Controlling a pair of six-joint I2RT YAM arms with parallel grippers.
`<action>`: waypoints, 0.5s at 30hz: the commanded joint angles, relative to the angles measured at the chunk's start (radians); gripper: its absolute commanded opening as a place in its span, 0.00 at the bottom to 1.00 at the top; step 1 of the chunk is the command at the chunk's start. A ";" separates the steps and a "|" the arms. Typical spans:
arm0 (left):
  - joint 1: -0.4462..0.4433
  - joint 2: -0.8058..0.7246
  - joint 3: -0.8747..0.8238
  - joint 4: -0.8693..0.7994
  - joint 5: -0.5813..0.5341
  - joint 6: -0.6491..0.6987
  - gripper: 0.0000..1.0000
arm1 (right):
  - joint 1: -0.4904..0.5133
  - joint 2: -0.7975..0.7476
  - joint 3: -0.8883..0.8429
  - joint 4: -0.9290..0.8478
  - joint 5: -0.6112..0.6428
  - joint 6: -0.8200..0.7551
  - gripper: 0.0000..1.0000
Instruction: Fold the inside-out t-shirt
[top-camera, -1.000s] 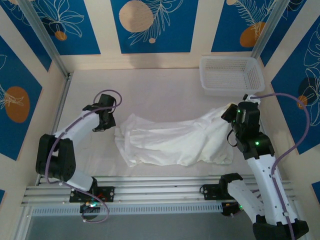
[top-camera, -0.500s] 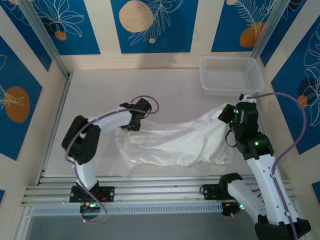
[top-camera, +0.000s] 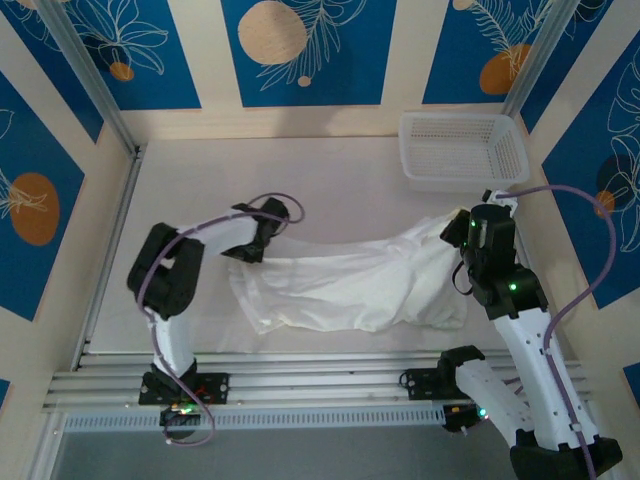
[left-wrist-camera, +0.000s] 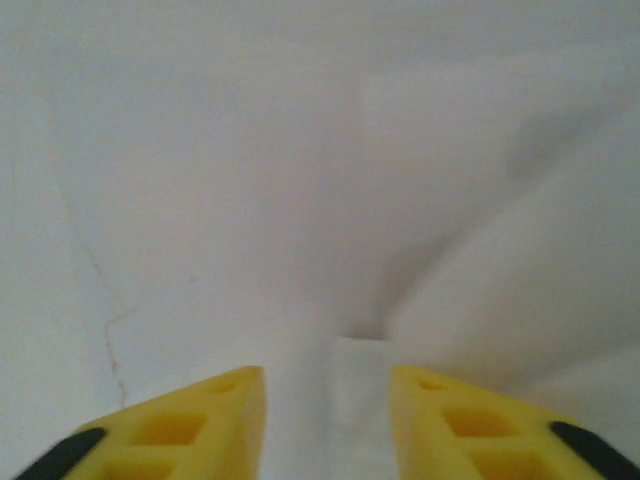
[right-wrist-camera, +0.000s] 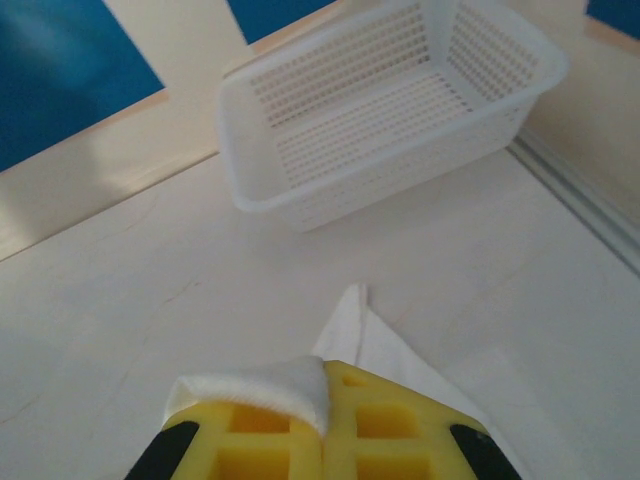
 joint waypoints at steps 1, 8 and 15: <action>0.132 -0.135 -0.083 0.080 0.188 -0.030 0.30 | -0.014 -0.025 0.044 -0.012 0.096 -0.020 0.00; 0.192 -0.280 -0.201 0.258 0.598 -0.035 0.13 | -0.014 -0.031 0.030 0.021 -0.035 -0.006 0.00; 0.010 -0.352 -0.193 0.172 0.396 -0.033 0.31 | 0.013 -0.030 0.021 0.037 -0.060 0.007 0.00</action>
